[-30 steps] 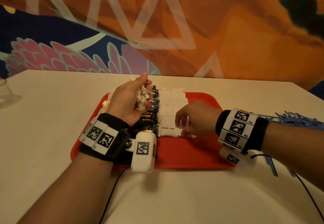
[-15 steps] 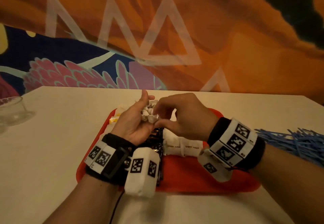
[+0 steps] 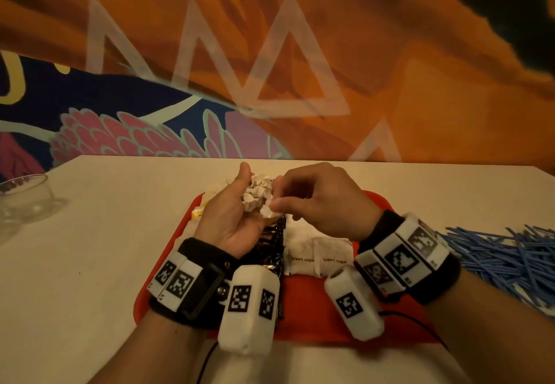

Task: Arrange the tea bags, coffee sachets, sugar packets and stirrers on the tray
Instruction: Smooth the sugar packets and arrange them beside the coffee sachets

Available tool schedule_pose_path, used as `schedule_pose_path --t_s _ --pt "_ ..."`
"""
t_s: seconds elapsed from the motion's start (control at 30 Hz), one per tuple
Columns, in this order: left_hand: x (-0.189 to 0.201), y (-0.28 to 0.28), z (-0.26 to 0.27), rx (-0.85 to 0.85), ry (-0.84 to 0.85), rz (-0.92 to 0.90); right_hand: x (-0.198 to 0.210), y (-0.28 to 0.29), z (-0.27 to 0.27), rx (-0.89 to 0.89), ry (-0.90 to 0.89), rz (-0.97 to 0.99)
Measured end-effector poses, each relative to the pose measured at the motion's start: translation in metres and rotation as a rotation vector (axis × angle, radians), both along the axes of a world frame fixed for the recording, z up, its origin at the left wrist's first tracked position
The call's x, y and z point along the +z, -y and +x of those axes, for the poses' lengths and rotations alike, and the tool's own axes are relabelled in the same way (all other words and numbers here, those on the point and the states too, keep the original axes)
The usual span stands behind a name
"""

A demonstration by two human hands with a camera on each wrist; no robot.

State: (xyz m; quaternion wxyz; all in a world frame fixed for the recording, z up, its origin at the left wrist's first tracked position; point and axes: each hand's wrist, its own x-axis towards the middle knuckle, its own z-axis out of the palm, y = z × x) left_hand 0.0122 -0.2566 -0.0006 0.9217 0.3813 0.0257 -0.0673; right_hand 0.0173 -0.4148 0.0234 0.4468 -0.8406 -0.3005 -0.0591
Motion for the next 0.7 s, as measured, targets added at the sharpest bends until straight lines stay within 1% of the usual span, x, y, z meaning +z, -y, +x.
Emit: schedule_pose_path --t_s 0.07,0.17,0.23,0.3,0.37,0.47,0.57,0.7 --pt "0.002 -0.001 0.001 0.047 -0.005 -0.068 0.003 0.004 0.000 0.017 -0.057 0.101" --pt "0.002 -0.005 0.004 0.162 0.055 -0.123 0.009 0.011 0.001 0.040 -0.167 0.328" --pt "0.001 -0.007 0.005 0.195 0.091 -0.059 0.012 0.014 0.003 0.052 -0.237 0.484" --pt "0.001 -0.005 0.002 0.154 0.121 0.090 0.014 0.016 0.005 0.056 -0.269 0.595" --pt "-0.001 -0.001 -0.001 0.064 0.168 0.250 0.013 0.017 0.007 0.054 -0.261 0.643" --pt "-0.002 0.003 -0.004 -0.022 0.248 0.368 0.009 0.017 0.007 0.029 -0.221 0.645" --pt "-0.004 0.002 -0.003 0.029 0.298 0.438 0.004 0.014 0.006 -0.006 -0.211 0.662" --pt "-0.005 0.003 -0.002 0.133 0.297 0.477 0.003 0.013 0.007 -0.048 -0.280 0.725"
